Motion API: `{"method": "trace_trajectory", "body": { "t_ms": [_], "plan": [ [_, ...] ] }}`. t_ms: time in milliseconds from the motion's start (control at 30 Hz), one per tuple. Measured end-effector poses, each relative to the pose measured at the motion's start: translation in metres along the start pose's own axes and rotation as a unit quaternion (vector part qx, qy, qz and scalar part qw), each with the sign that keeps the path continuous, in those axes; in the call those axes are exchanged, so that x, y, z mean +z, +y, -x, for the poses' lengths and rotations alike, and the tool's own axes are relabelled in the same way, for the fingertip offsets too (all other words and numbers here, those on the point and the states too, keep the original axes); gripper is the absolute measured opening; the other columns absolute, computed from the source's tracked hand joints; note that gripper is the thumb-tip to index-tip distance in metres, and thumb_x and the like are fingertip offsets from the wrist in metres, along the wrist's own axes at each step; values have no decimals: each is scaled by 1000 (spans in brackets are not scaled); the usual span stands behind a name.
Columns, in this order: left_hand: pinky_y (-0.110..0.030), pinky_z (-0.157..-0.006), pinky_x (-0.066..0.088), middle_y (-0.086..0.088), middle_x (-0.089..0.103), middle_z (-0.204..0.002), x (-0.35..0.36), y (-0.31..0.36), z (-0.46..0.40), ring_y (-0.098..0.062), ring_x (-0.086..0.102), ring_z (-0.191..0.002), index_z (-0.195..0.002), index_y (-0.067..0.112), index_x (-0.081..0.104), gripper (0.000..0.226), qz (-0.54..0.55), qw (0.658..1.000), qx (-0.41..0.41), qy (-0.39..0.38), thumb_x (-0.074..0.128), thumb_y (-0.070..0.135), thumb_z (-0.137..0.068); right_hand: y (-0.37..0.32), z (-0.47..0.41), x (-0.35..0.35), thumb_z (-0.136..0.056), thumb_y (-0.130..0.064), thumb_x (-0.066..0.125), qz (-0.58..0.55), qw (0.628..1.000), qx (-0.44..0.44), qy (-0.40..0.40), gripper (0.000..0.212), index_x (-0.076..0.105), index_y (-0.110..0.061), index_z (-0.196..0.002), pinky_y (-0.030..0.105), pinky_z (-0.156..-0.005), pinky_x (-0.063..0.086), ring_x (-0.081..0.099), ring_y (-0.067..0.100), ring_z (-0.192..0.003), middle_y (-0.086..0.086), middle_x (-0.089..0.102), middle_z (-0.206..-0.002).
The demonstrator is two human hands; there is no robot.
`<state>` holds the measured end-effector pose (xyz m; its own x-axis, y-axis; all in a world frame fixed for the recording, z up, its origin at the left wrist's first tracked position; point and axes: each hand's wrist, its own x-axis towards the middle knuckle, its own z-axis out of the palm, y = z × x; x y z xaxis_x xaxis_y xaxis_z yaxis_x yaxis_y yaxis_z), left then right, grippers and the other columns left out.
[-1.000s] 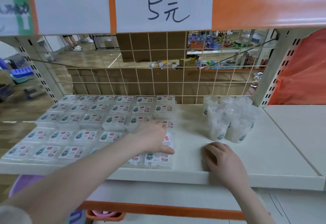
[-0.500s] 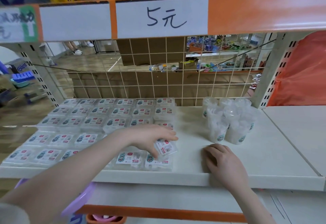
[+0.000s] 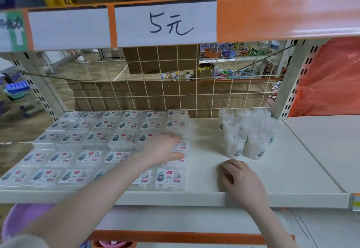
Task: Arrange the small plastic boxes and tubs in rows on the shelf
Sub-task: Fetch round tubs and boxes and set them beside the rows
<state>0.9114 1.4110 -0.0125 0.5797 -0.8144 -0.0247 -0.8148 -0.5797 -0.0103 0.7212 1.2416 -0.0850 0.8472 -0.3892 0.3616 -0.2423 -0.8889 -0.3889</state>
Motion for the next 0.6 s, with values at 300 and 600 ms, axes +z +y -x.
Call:
{"method": "trace_trajectory", "body": {
  "t_ms": [300,600],
  "plan": [
    [-38,-99,42,-3,36,-149,3,3,-8,-22,41,-131,-143,17,35,63,17,999,-32,9,45,53,-92,-1,0,-3,-63,-3,78,0,999,-28,21,23,71,-10,-84,29,-59,52,64,25,-80,-1,68,-90],
    [-38,-105,34,-6,24,-155,14,4,-16,-25,32,-137,-147,14,28,62,19,998,-53,14,40,48,-96,-7,7,-4,-59,2,79,20,999,-12,33,23,71,-9,-78,26,-54,49,64,26,-73,2,68,-83]
  ]
}}
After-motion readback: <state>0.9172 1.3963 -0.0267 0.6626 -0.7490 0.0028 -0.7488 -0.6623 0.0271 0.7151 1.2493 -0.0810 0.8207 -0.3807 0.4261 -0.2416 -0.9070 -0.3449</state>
